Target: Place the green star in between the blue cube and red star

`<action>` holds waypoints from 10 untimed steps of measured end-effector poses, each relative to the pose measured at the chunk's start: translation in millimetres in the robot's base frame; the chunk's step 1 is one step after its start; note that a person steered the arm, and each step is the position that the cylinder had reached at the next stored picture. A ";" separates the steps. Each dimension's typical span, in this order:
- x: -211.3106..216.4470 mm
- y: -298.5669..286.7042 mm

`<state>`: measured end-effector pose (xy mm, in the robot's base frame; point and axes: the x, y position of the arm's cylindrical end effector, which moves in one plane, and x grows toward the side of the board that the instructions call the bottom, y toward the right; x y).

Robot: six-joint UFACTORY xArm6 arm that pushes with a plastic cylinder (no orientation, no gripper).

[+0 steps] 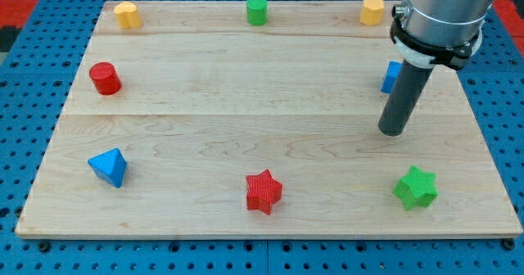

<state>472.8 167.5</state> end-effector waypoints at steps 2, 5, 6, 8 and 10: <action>0.0 17.8; 81.7 150.7; 92.8 97.3; 107.4 -32.6; 77.2 -108.6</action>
<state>550.0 58.9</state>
